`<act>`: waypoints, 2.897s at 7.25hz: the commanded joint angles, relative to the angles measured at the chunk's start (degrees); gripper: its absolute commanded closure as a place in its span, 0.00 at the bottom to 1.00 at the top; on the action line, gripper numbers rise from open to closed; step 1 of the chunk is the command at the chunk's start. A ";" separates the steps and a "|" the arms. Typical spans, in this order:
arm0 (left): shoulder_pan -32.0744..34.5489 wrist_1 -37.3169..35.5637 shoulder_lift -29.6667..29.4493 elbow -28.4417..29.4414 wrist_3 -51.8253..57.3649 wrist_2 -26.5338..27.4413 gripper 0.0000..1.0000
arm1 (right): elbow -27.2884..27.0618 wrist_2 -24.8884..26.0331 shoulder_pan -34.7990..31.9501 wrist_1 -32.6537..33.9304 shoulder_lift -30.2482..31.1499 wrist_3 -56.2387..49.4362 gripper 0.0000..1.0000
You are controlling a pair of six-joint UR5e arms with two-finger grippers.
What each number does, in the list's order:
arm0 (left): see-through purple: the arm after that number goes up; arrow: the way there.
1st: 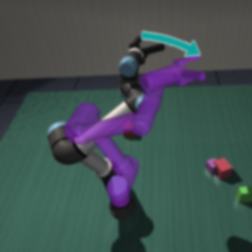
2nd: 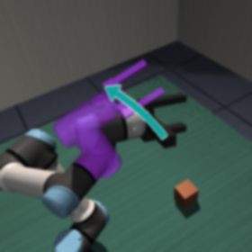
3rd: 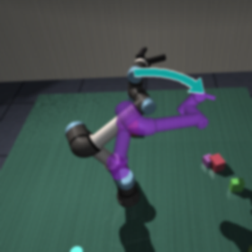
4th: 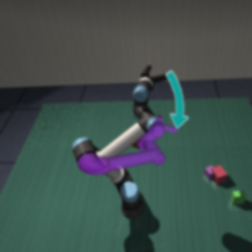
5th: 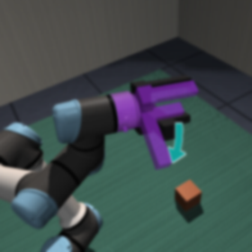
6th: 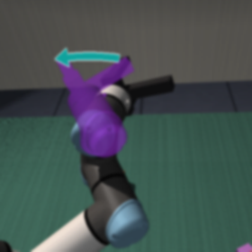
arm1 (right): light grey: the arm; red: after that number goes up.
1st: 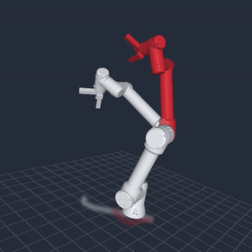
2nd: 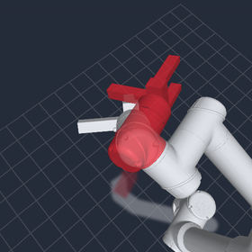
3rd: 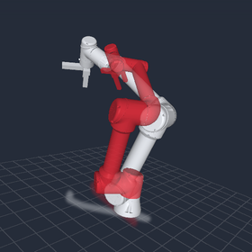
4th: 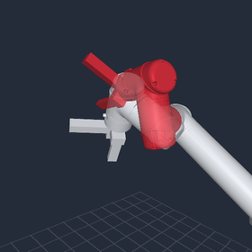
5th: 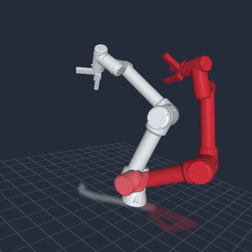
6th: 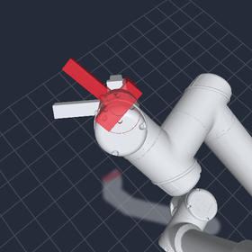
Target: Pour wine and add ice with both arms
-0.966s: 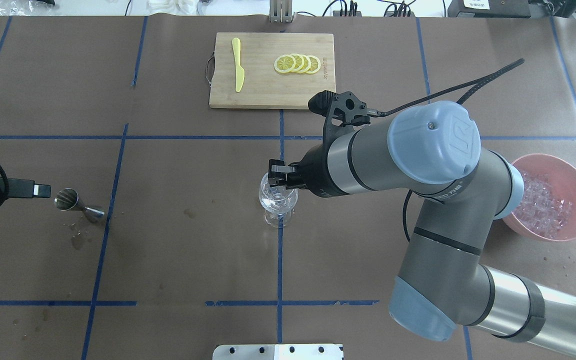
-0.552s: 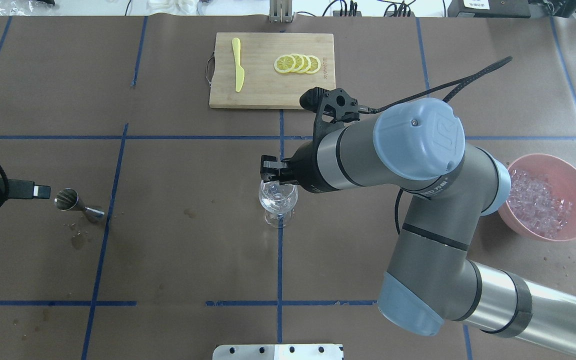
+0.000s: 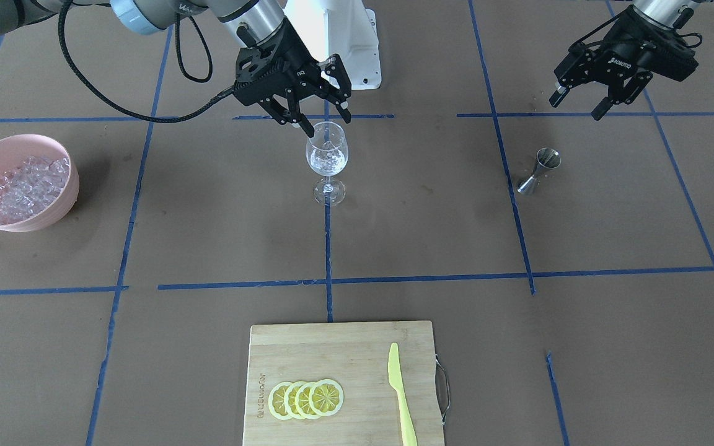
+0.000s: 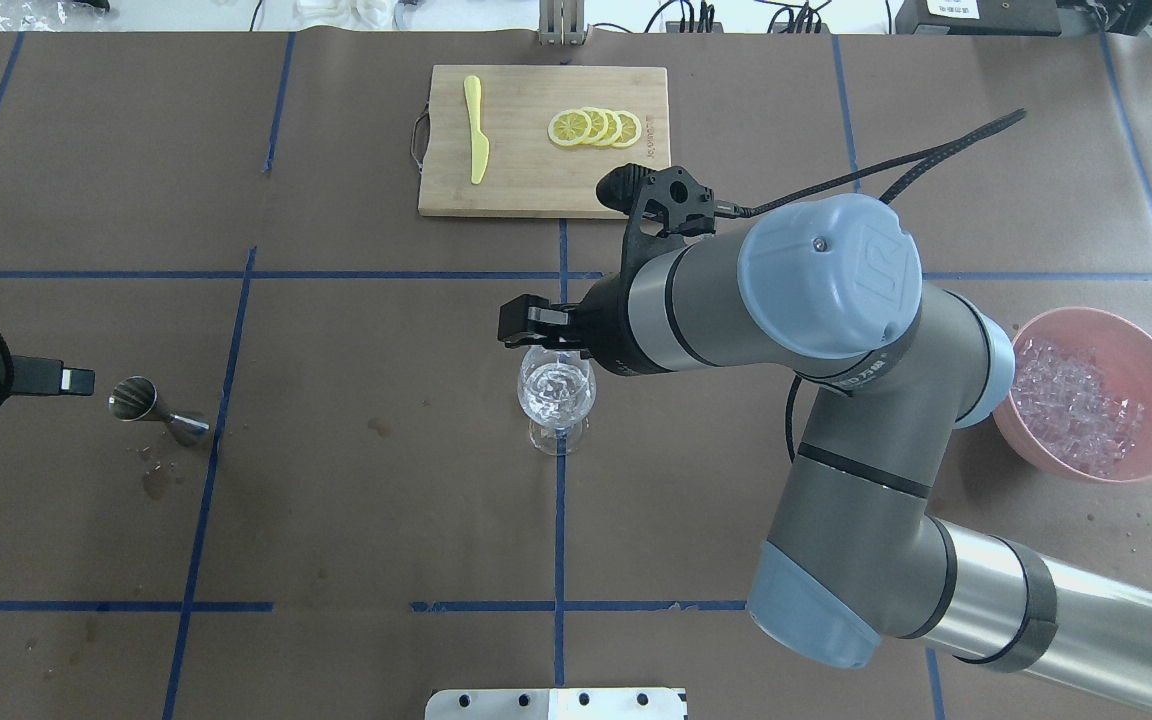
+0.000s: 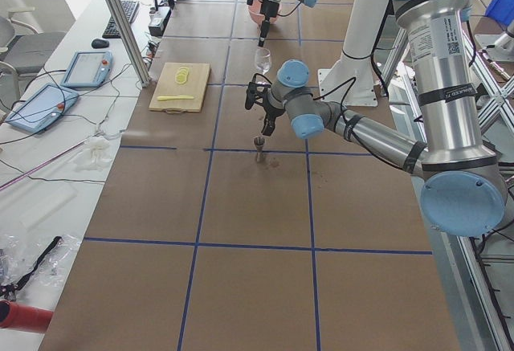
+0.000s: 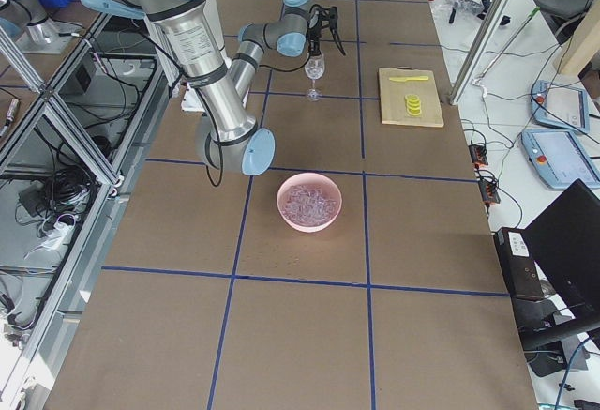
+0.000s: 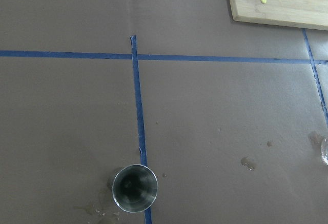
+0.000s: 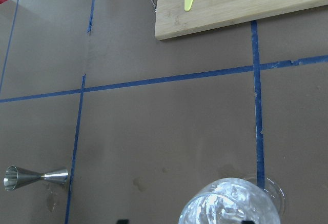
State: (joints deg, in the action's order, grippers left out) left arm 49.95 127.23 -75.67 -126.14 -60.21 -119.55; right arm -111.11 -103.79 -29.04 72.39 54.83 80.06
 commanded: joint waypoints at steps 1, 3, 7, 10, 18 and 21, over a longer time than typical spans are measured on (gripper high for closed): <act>2.85 -8.18 -1.66 -1.91 4.64 -0.33 0.00 | -1.73 -0.35 -0.06 1.59 0.45 0.01 0.00; 8.64 -19.76 -8.05 -1.92 13.05 -0.33 0.00 | -8.05 -0.71 -1.10 13.59 0.54 -0.86 0.00; 22.42 -47.12 -26.07 2.71 35.39 -0.25 0.00 | -10.88 -9.21 -13.29 31.99 3.16 -17.07 0.00; 35.06 -46.55 -27.78 16.05 52.86 -11.80 0.00 | -10.10 -16.34 -24.09 38.15 12.73 -40.43 0.00; 36.00 -32.66 -24.79 29.20 57.05 -16.86 0.00 | 6.52 -28.22 -53.32 36.95 26.73 -86.21 0.00; 37.05 -33.01 -21.74 27.72 57.05 -16.68 0.00 | 7.13 -28.13 -54.36 36.77 28.91 -85.85 0.00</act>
State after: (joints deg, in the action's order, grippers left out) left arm 86.37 94.29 -99.68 -97.38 -3.16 -136.18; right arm -104.38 -131.93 -82.74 109.25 82.21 -5.69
